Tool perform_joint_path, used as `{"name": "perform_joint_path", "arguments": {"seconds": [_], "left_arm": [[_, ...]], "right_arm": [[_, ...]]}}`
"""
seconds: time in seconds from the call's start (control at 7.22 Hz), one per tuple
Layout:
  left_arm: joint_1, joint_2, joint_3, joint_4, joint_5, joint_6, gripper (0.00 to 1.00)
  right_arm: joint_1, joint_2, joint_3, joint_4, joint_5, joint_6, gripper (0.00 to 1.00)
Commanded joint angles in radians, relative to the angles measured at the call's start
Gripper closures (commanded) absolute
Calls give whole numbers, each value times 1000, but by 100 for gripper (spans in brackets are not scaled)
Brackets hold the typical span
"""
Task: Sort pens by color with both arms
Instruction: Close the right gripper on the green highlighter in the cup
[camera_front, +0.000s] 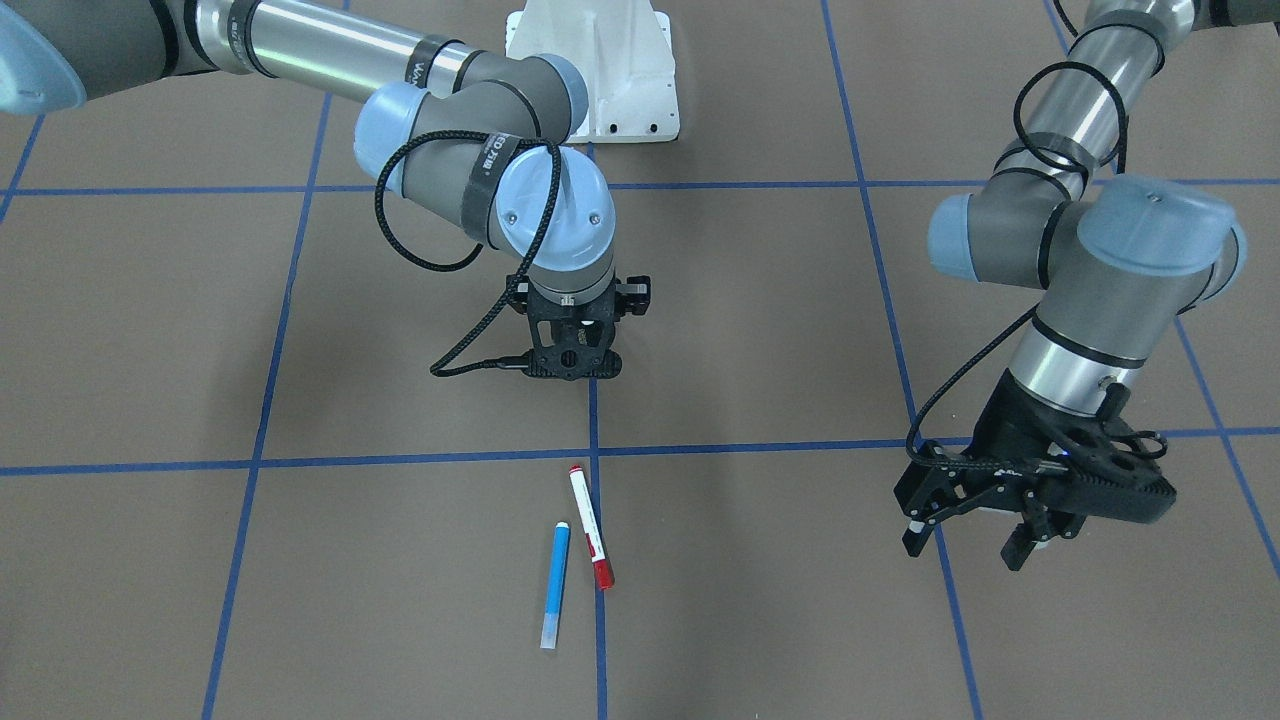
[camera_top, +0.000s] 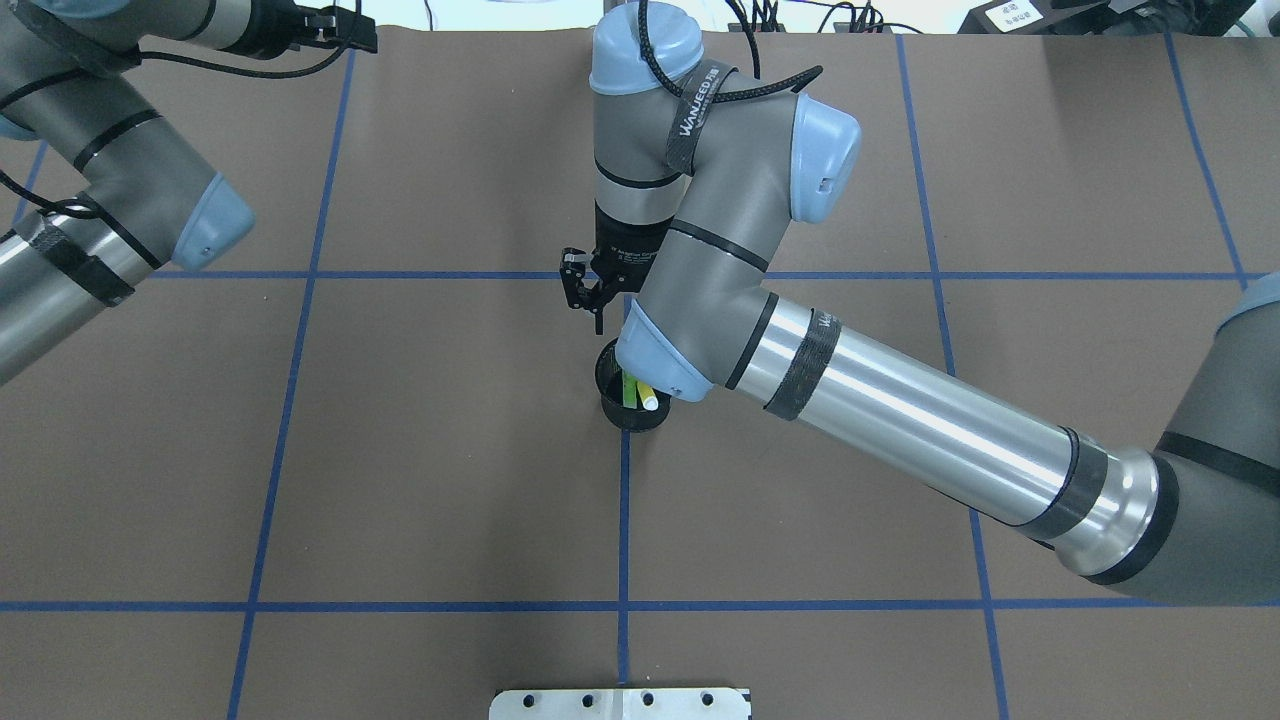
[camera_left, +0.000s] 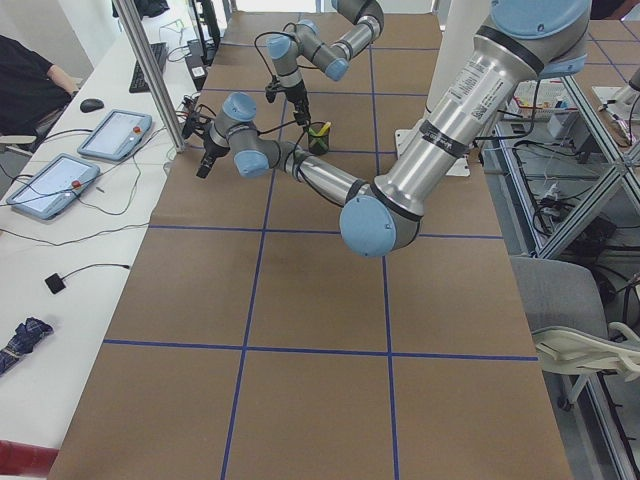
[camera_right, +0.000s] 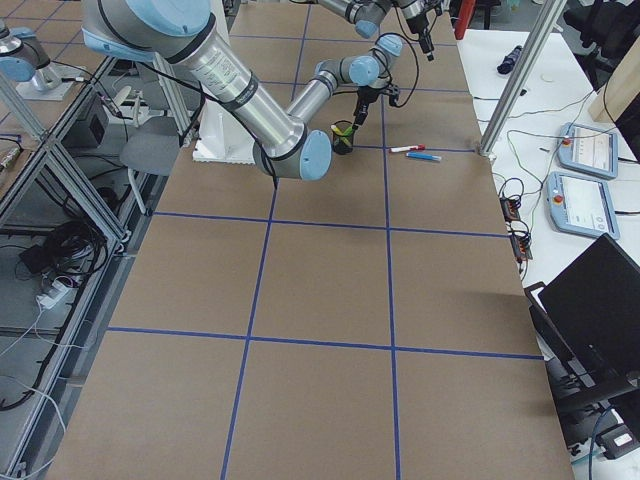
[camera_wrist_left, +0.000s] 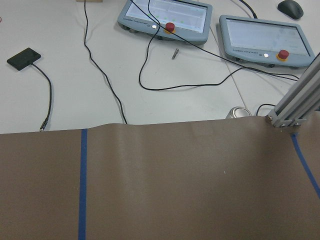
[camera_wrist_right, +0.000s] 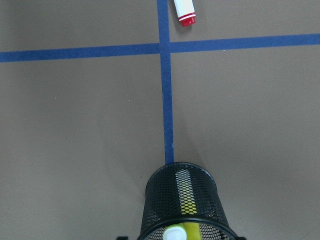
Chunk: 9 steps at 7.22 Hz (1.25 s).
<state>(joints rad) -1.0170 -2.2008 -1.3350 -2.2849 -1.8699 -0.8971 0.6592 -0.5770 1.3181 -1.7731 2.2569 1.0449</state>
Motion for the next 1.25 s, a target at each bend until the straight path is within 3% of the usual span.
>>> {"name": "perform_joint_path", "arguments": {"seconds": [0.0, 1.11], "left_arm": [[0, 1, 0, -1, 0, 0, 0], [-2, 1, -1, -2, 0, 0, 0]], "right_arm": [[-7, -9, 0, 4, -6, -22, 38], [-12, -7, -14, 50, -8, -42, 44]]}}
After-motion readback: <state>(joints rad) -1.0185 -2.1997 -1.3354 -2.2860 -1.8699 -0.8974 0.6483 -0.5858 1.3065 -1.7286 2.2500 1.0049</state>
